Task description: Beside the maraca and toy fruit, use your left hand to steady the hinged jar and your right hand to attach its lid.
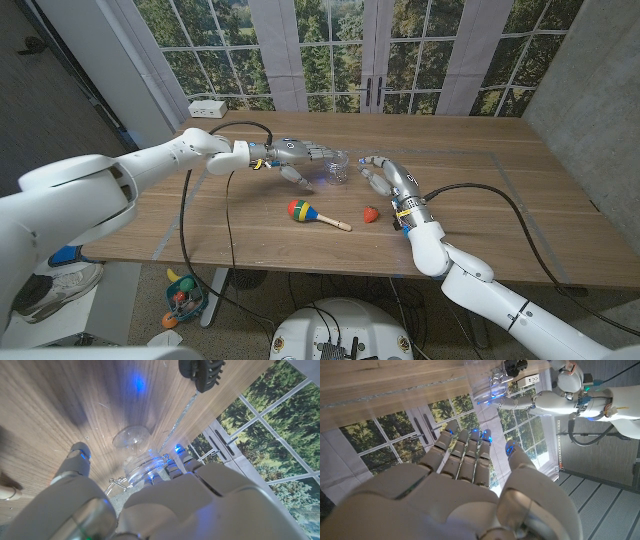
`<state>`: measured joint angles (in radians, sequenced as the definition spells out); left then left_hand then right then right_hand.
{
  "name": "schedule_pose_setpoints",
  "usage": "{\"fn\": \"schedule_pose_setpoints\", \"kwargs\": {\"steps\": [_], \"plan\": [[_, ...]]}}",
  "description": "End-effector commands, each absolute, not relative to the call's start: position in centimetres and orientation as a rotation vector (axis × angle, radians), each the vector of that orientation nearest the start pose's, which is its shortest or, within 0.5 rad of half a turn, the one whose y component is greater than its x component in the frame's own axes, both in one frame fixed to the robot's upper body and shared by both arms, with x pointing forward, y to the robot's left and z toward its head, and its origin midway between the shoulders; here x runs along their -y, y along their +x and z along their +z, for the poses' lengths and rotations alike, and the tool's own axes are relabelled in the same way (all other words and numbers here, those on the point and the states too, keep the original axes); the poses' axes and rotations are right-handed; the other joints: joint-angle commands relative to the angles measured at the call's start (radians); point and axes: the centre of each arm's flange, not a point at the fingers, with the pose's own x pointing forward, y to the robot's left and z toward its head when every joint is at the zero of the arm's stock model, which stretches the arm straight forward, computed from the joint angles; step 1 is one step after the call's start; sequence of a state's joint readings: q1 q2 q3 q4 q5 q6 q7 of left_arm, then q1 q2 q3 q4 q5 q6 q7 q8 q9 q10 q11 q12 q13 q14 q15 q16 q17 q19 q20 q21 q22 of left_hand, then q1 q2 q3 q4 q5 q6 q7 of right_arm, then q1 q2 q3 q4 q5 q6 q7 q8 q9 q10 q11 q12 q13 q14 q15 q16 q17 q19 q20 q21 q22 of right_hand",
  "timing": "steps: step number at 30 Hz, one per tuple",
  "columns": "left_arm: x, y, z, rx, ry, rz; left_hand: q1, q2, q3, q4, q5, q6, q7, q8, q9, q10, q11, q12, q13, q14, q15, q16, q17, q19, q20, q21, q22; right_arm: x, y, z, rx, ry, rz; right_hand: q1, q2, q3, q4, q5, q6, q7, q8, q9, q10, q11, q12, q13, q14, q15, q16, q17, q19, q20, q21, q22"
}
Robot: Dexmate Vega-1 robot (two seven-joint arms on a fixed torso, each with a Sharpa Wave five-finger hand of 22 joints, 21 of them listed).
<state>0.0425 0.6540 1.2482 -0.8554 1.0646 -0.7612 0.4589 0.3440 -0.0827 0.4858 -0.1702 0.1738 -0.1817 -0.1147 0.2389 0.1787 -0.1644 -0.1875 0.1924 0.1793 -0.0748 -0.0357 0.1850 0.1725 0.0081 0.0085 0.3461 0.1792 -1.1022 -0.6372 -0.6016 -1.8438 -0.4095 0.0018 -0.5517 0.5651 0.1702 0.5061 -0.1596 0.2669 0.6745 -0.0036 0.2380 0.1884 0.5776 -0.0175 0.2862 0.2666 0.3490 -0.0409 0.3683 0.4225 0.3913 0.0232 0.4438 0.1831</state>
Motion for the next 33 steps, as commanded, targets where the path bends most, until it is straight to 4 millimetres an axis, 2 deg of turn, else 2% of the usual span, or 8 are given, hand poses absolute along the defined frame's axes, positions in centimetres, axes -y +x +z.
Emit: {"fn": "schedule_pose_setpoints", "kwargs": {"steps": [1,7,18,23,33], "plan": [[-20.8,67.1,2.6,1.130,2.078,-0.547,0.010,-0.001,-0.005,0.004,0.003,-0.026,-0.004,0.032,0.005,0.005,-0.004,0.005,0.002,0.005,-0.027,0.002,0.002,0.009,0.001,0.000,0.002,14.5,52.7,-9.2,0.899,-0.861,-0.021,0.018,0.003,-0.009,0.000,0.006,0.057,-0.009,0.017,0.006,0.045,-0.004,0.022,0.010,0.019,-0.082,0.018,0.012,0.014,0.000,0.005,0.003],[-20.8,67.2,2.6,1.128,2.078,-0.547,0.011,-0.001,-0.006,0.004,0.003,-0.026,-0.003,0.032,0.005,0.006,-0.005,0.004,0.002,0.006,-0.029,0.002,0.002,0.010,0.000,-0.002,0.002,14.2,52.7,-9.5,0.884,-0.867,0.001,0.023,0.003,-0.012,0.000,0.007,0.079,-0.013,0.020,0.006,0.071,-0.012,0.033,0.015,0.027,-0.086,0.028,0.019,0.018,-0.002,0.007,0.004],[-20.7,67.3,2.6,1.124,2.078,-0.548,0.012,0.000,-0.009,0.005,0.003,-0.025,-0.004,0.032,0.005,0.007,-0.004,0.003,0.002,0.006,-0.028,0.001,0.002,0.011,0.000,-0.005,0.002,13.4,53.3,-9.8,0.849,-0.875,0.043,0.028,0.006,-0.013,0.001,0.007,0.085,-0.020,0.016,0.007,0.071,-0.014,0.033,0.019,0.022,-0.091,0.033,0.025,0.016,-0.004,0.007,0.004],[-20.7,67.4,2.6,1.124,2.079,-0.545,0.012,0.000,-0.010,0.005,0.003,-0.025,-0.004,0.032,0.005,0.007,-0.004,0.002,0.002,0.006,-0.029,0.001,0.002,0.011,0.000,-0.006,0.002,13.3,53.8,-9.7,0.831,-0.885,0.049,0.028,0.016,-0.013,0.009,0.007,0.078,-0.020,0.009,0.007,0.061,-0.014,0.029,0.023,0.013,-0.089,0.035,0.031,0.013,-0.007,0.006,0.005],[-20.7,67.6,2.6,1.119,2.079,-0.546,0.013,0.002,-0.013,0.006,0.003,-0.025,-0.005,0.032,0.005,0.007,-0.004,0.001,0.002,0.006,-0.028,0.000,0.002,0.012,0.000,-0.009,0.002,13.1,54.4,-9.8,0.815,-0.893,0.064,0.019,0.010,-0.020,0.017,0.005,0.075,-0.014,0.003,0.008,0.056,-0.009,0.027,0.027,0.011,-0.083,0.038,0.035,0.012,-0.005,0.007,0.006]]}}
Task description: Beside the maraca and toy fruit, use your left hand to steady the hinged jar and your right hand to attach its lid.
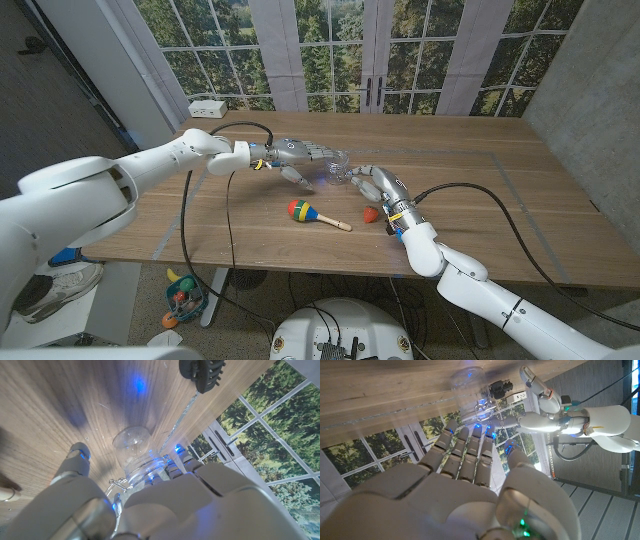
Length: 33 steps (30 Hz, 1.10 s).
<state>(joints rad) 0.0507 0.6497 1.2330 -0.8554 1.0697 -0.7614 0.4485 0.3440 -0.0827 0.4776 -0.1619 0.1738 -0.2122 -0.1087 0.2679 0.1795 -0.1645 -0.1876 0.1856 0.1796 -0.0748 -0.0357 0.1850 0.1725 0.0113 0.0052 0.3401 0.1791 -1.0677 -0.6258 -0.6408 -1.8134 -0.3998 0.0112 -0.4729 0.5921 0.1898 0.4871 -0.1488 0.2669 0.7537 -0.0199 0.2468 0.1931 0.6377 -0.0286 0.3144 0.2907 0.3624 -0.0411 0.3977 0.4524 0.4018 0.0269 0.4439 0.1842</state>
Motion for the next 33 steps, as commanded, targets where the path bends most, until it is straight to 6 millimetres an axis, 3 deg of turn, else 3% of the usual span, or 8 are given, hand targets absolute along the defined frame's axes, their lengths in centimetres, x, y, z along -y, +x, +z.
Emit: {"fn": "schedule_pose_setpoints", "kwargs": {"steps": [1,18,33], "plan": [[-20.7,67.6,2.6,1.119,2.080,-0.545,0.013,0.002,-0.005,-0.002,0.003,0.006,-0.011,0.003,0.004,0.008,-0.005,0.008,0.002,0.006,-0.027,0.000,0.002,0.009,0.003,-0.003,0.002,13.0,54.4,-9.9,0.813,-0.891,0.070,-0.008,-0.010,-0.002,0.006,0.005,-0.004,0.002,-0.006,0.003,-0.004,0.002,-0.002,0.003,-0.002,-0.083,0.009,0.005,0.001,-0.009,0.007,0.005],[-20.7,67.8,2.7,1.114,2.078,-0.544,0.015,0.003,-0.010,-0.002,0.003,0.005,-0.008,0.003,0.004,0.009,-0.003,0.007,0.002,0.006,-0.030,-0.001,0.002,0.011,0.003,-0.008,0.003,12.2,55.1,-9.8,0.772,-0.917,0.111,-0.017,-0.012,-0.012,0.013,0.003,-0.009,0.013,-0.017,0.004,-0.014,0.012,-0.006,0.010,0.022,-0.092,0.026,0.011,0.007,-0.011,0.011,0.005],[-20.7,67.6,2.6,1.104,2.075,-0.552,0.018,0.006,-0.016,-0.001,0.003,0.003,-0.001,0.002,0.004,0.008,-0.003,0.005,0.002,0.004,-0.041,-0.002,0.002,0.013,0.004,-0.014,0.003,12.2,55.8,-10.2,0.738,-0.933,0.142,-0.044,-0.011,-0.017,0.028,-0.002,0.078,0.033,0.003,0.005,0.071,0.034,0.028,0.023,0.118,-0.103,0.069,0.024,0.031,-0.007,0.026,0.007]]}}
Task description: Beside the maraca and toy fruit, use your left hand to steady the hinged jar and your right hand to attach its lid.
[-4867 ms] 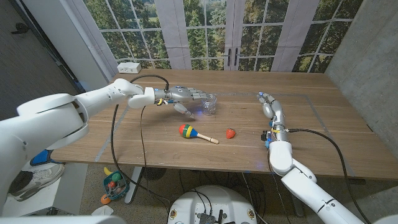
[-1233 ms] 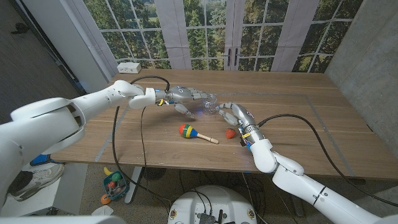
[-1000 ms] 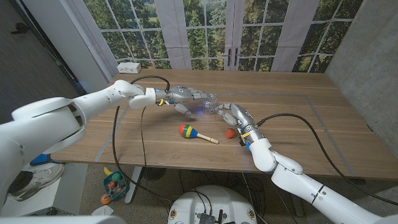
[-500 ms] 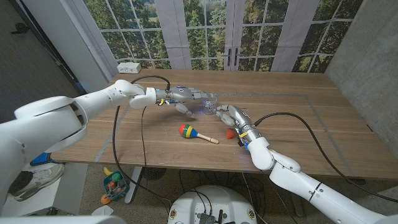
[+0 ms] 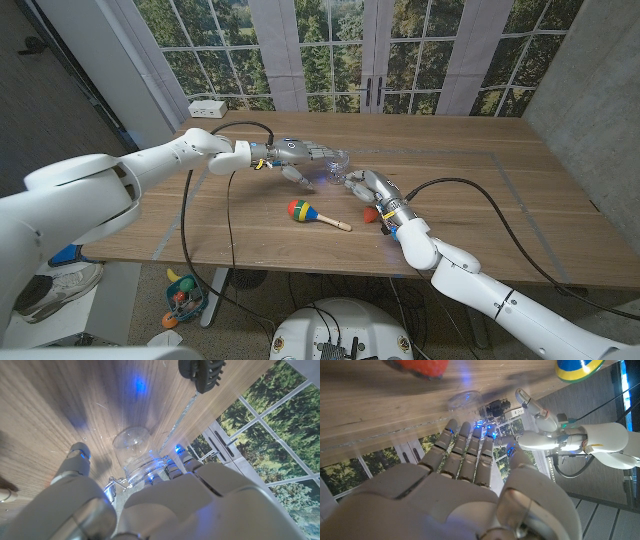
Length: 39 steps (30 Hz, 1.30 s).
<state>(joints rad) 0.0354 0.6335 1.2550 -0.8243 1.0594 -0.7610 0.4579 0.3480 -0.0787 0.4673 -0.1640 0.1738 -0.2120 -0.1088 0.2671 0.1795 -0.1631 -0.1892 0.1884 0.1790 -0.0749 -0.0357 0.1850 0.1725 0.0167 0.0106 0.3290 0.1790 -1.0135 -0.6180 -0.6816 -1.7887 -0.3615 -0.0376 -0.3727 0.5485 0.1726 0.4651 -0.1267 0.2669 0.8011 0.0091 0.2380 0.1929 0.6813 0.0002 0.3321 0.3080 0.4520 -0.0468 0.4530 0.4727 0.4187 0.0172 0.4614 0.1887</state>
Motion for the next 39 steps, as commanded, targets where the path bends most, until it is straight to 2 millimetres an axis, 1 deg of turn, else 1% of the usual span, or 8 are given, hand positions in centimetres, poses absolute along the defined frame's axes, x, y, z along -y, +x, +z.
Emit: {"fn": "schedule_pose_setpoints", "kwargs": {"steps": [1,6,10,14,19,30,33,39], "plan": [[-20.7,67.6,2.6,1.106,2.076,-0.550,0.014,0.002,-0.006,0.001,0.003,0.003,0.001,0.002,0.004,0.006,-0.002,0.002,0.003,0.004,-0.041,-0.002,0.002,0.008,-0.002,-0.003,0.003,12.2,55.9,-10.2,0.736,-0.932,0.142,-0.004,0.004,0.005,0.007,-0.003,0.041,0.007,0.014,0.005,0.037,0.006,0.014,0.007,0.035,-0.100,0.016,0.004,0.017,0.002,0.010,0.003],[-20.6,67.6,2.6,1.100,2.073,-0.557,0.015,0.003,-0.007,0.001,0.004,0.003,0.007,0.002,0.004,0.006,-0.002,0.001,0.003,0.004,-0.042,-0.003,0.001,0.010,-0.003,-0.005,0.003,12.0,56.2,-10.5,0.726,-0.938,0.158,-0.010,0.006,0.005,0.011,-0.004,0.058,0.010,0.017,0.005,0.058,0.007,0.023,0.009,0.037,-0.100,0.016,0.005,0.018,0.001,0.012,0.004],[-20.5,67.5,2.5,1.098,2.074,-0.558,0.016,0.003,-0.009,0.001,0.004,0.003,0.008,0.002,0.004,0.006,-0.002,0.002,0.003,0.004,-0.044,-0.002,0.001,0.011,-0.003,-0.006,0.003,11.9,56.6,-10.8,0.712,-0.942,0.171,-0.022,0.010,0.005,0.020,-0.006,0.076,0.006,0.020,0.005,0.078,0.008,0.030,0.012,0.036,-0.099,0.016,0.009,0.016,-0.001,0.014,0.004],[-20.5,67.5,2.5,1.095,2.072,-0.561,0.017,0.003,-0.010,0.001,0.004,0.003,0.009,0.002,0.004,0.007,-0.001,0.002,0.003,0.004,-0.045,-0.003,0.001,0.011,-0.004,-0.007,0.003,11.8,57.0,-11.0,0.711,-0.936,0.180,-0.029,0.009,0.005,0.025,-0.007,0.080,0.007,0.019,0.005,0.077,0.006,0.029,0.013,0.021,-0.097,0.008,0.009,0.015,-0.001,0.014,0.004],[-20.3,67.3,2.5,1.098,2.067,-0.561,0.017,0.003,-0.011,0.001,0.004,0.003,0.009,0.002,0.004,0.007,-0.001,0.002,0.003,0.004,-0.046,-0.003,0.001,0.012,-0.004,-0.009,0.003,11.6,57.4,-10.9,0.719,-0.932,0.184,-0.038,0.008,0.003,0.029,-0.010,0.067,0.006,0.010,0.005,0.060,0.002,0.022,0.014,0.004,-0.093,0.002,0.012,0.009,-0.001,0.014,0.005],[-20.3,67.4,2.6,1.092,2.068,-0.562,0.019,0.003,-0.015,0.001,0.004,0.001,0.008,0.001,0.004,0.007,-0.002,0.001,0.003,0.005,-0.047,-0.003,0.001,0.013,-0.003,-0.013,0.003,10.9,58.8,-10.8,0.727,-0.925,0.208,-0.062,0.007,-0.005,0.043,-0.018,0.049,0.008,-0.004,0.005,0.039,0.005,0.012,0.019,-0.018,-0.090,-0.002,0.022,-0.003,-0.005,0.013,0.005],[-20.3,67.4,2.6,1.090,2.068,-0.565,0.019,0.004,-0.016,0.001,0.004,0.001,0.008,0.001,0.003,0.007,-0.001,0.001,0.003,0.005,-0.047,-0.003,0.001,0.014,-0.003,-0.013,0.003,10.7,59.1,-10.6,0.730,-0.927,0.203,-0.064,0.007,-0.005,0.042,-0.021,0.032,0.008,-0.012,0.005,0.022,0.004,0.005,0.021,-0.030,-0.085,-0.004,0.026,-0.007,-0.005,0.013,0.005],[-20.3,67.5,2.5,1.088,2.066,-0.568,0.020,0.004,-0.018,0.001,0.004,0.001,0.008,0.000,0.003,0.007,-0.004,0.001,0.003,0.005,-0.046,-0.003,0.001,0.015,-0.004,-0.015,0.003,10.8,59.9,-10.1,0.732,-0.922,0.172,-0.071,0.005,-0.006,0.039,-0.027,-0.025,0.011,-0.036,0.006,-0.035,0.000,-0.019,0.025,-0.060,-0.075,-0.011,0.035,-0.022,-0.006,0.011,0.006]]}}
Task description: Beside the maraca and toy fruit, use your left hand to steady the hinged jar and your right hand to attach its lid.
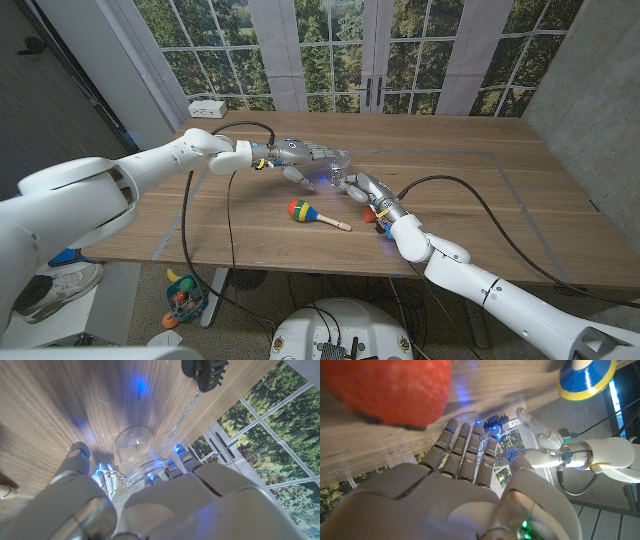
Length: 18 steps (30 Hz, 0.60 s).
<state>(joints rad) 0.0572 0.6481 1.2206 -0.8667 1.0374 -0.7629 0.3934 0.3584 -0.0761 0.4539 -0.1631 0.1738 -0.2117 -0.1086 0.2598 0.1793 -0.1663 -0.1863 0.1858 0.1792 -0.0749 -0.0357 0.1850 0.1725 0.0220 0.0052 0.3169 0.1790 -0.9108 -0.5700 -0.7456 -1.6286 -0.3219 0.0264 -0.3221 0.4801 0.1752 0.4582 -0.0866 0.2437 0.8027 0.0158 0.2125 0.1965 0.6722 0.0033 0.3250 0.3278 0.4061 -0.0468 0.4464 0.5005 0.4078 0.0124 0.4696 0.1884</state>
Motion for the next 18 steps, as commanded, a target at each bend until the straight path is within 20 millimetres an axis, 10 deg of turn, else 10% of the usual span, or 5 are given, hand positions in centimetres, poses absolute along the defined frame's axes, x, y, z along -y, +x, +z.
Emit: {"fn": "schedule_pose_setpoints", "kwargs": {"steps": [1,18], "plan": [[-20.4,67.5,2.5,1.087,2.065,-0.569,0.010,0.002,-0.005,0.000,0.004,0.001,0.008,0.008,0.004,0.011,-0.006,0.004,0.003,0.005,-0.047,-0.003,0.001,0.010,0.002,-0.004,0.003,10.8,60.0,-10.0,0.733,-0.921,0.165,-0.003,0.002,0.000,-0.001,-0.004,-0.032,0.004,-0.012,0.003,-0.031,-0.003,-0.014,0.006,-0.020,-0.074,-0.007,0.008,-0.013,-0.003,0.003,0.006],[-20.0,67.5,2.7,1.089,2.061,-0.575,0.012,0.003,-0.009,0.001,0.004,0.001,0.008,0.007,0.003,0.010,-0.006,0.003,0.003,0.006,-0.047,-0.003,0.001,0.013,0.003,-0.008,0.004,12.0,61.1,-9.5,0.723,-0.881,0.120,-0.030,0.000,-0.011,0.008,-0.016,-0.097,0.012,-0.024,0.004,-0.086,-0.001,-0.036,0.014,-0.055,-0.064,-0.018,0.015,-0.041,-0.002,-0.003,0.006]]}}
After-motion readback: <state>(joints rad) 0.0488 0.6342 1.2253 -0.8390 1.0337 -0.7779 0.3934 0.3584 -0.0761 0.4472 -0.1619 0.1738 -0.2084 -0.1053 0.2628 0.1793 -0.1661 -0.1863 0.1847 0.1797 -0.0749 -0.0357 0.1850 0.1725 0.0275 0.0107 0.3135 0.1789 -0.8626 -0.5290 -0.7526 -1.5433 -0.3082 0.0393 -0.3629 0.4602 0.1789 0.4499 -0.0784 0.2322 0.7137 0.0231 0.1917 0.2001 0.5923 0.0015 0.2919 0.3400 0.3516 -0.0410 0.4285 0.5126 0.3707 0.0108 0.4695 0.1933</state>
